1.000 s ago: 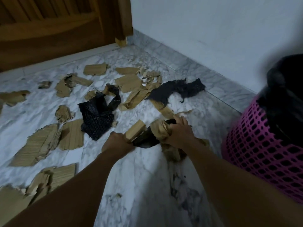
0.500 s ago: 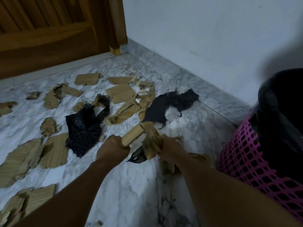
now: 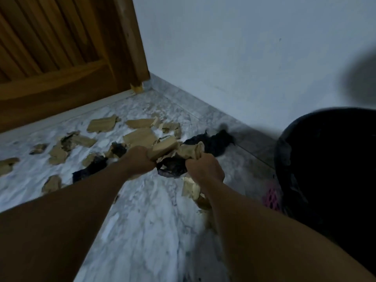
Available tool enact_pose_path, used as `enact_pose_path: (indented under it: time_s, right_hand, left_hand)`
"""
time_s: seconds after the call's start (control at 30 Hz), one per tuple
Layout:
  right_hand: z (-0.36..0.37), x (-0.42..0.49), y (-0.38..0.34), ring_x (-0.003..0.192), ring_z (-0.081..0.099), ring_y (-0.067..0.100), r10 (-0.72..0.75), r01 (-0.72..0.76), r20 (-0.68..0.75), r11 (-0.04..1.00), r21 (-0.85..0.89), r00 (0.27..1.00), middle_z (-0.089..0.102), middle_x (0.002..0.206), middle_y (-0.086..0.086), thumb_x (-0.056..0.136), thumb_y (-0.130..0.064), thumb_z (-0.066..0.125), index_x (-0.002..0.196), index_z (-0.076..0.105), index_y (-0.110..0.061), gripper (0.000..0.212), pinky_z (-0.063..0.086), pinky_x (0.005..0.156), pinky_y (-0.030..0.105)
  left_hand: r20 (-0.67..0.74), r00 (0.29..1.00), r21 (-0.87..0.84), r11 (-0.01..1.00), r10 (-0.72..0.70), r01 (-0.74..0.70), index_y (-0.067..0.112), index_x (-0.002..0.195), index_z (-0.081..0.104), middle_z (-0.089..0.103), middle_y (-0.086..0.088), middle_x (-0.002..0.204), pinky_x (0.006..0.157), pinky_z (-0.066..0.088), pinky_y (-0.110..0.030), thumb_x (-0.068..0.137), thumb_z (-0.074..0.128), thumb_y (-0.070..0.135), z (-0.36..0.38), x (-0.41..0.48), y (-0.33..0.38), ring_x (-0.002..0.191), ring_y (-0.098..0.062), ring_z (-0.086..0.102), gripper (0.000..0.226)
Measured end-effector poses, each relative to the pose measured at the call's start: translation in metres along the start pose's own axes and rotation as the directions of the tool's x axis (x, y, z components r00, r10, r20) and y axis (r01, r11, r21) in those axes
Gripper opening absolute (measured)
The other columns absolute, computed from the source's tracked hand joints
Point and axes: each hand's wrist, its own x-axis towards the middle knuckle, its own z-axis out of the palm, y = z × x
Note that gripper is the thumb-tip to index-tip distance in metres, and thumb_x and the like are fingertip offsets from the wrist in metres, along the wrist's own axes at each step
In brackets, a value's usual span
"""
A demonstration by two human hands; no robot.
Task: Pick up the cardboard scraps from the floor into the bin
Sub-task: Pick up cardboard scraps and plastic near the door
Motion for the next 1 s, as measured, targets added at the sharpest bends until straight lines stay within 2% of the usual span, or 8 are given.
enact_pose_path:
  time_s: [0.23, 0.33, 0.47, 0.57, 0.67, 0.83, 0.9, 1.0]
  right_hand:
    - [-0.012, 0.019, 0.008, 0.063, 0.046, 0.019, -0.152, 0.143, 0.167, 0.988, 0.064, 0.974, 0.047, 0.067, 0.004, 0.090, -0.022, 0.059, 0.069, 0.048, -0.016, 0.024, 0.035, 0.061, 0.032]
    - [-0.028, 0.026, -0.019, 0.078, 0.054, 0.021, -0.070, 0.087, 0.288, 0.995, -0.046, 0.955, 0.057, 0.083, 0.009, 0.092, -0.019, 0.059, 0.091, 0.063, -0.002, 0.017, 0.041, 0.068, 0.031]
    - [-0.045, 0.053, -0.068, 0.073, 0.050, 0.019, 0.074, -0.002, 0.297, 0.972, -0.234, 0.952, 0.053, 0.085, 0.011, 0.092, -0.024, 0.060, 0.091, 0.057, -0.009, 0.016, 0.038, 0.062, 0.029]
    - [-0.044, 0.090, -0.076, 0.094, 0.056, 0.024, 0.133, -0.037, 0.252, 0.936, -0.350, 0.958, 0.058, 0.106, 0.009, 0.088, -0.033, 0.067, 0.115, 0.061, -0.009, 0.036, 0.046, 0.076, 0.031]
    - [-0.037, 0.122, -0.070, 0.117, 0.054, 0.031, 0.180, -0.046, 0.206, 0.848, -0.528, 0.962, 0.053, 0.135, 0.014, 0.083, -0.042, 0.072, 0.138, 0.050, -0.008, 0.068, 0.047, 0.091, 0.038]
    - [-0.006, 0.177, -0.034, 0.118, 0.055, 0.031, 0.192, -0.001, 0.238, 0.780, -0.626, 0.952, 0.054, 0.138, 0.013, 0.075, -0.051, 0.077, 0.139, 0.053, -0.012, 0.079, 0.049, 0.095, 0.038]
    - [0.013, 0.195, -0.021, 0.134, 0.041, 0.034, 0.166, 0.078, 0.277, 0.715, -0.695, 0.946, 0.038, 0.152, 0.015, 0.073, -0.057, 0.076, 0.144, 0.048, -0.018, 0.085, 0.041, 0.108, 0.044]
    - [0.040, 0.214, -0.004, 0.150, -0.010, 0.035, 0.078, 0.208, 0.331, 0.636, -0.743, 0.940, -0.012, 0.164, 0.011, 0.079, -0.051, 0.075, 0.149, 0.036, -0.022, 0.085, 0.017, 0.120, 0.051]
  left_hand:
    - [0.113, 0.993, 0.090, 0.996, -0.020, 0.010, 0.005, 0.121, 0.055, 0.051, -0.007, 0.096, 0.070, 0.042, -0.030, 0.085, 0.066, 0.033, -0.024, 0.042, -0.024, 0.085, -0.023, 0.053, 0.047]
    - [0.137, 0.991, 0.031, 1.000, -0.006, 0.002, 0.002, 0.124, 0.055, 0.053, -0.008, 0.098, 0.071, 0.043, -0.030, 0.083, 0.069, 0.032, -0.035, 0.057, -0.038, 0.085, -0.023, 0.053, 0.053]
    - [0.162, 0.987, -0.045, 0.999, 0.003, 0.005, 0.001, 0.120, 0.055, 0.053, -0.008, 0.093, 0.065, 0.042, -0.028, 0.083, 0.069, 0.031, -0.040, 0.079, -0.048, 0.080, -0.022, 0.053, 0.049]
    - [0.184, 0.983, -0.090, 0.995, -0.020, 0.037, 0.000, 0.119, 0.058, 0.057, -0.008, 0.092, 0.059, 0.043, -0.026, 0.082, 0.071, 0.034, -0.019, 0.107, -0.054, 0.075, -0.020, 0.056, 0.051]
    - [0.194, 0.981, -0.071, 0.997, 0.025, -0.011, 0.003, 0.124, 0.056, 0.060, -0.016, 0.118, 0.075, 0.049, -0.032, 0.081, 0.071, 0.044, 0.020, 0.121, -0.053, 0.103, -0.028, 0.061, 0.062]
    - [0.129, 0.971, -0.133, 0.974, 0.199, -0.182, 0.013, 0.117, 0.059, 0.058, -0.006, 0.110, 0.077, 0.038, -0.027, 0.068, 0.074, 0.053, 0.091, 0.134, -0.052, 0.102, -0.020, 0.057, 0.065]
    - [0.089, 0.986, -0.075, 0.988, 0.143, -0.137, 0.023, 0.119, 0.057, 0.053, -0.005, 0.120, 0.092, 0.041, -0.037, 0.059, 0.068, 0.064, 0.104, 0.144, -0.057, 0.111, -0.027, 0.052, 0.073]
    - [0.052, 0.996, -0.003, 0.998, 0.066, -0.066, 0.027, 0.118, 0.057, 0.054, -0.008, 0.125, 0.091, 0.047, -0.044, 0.052, 0.059, 0.069, 0.108, 0.159, -0.060, 0.107, -0.031, 0.055, 0.078]
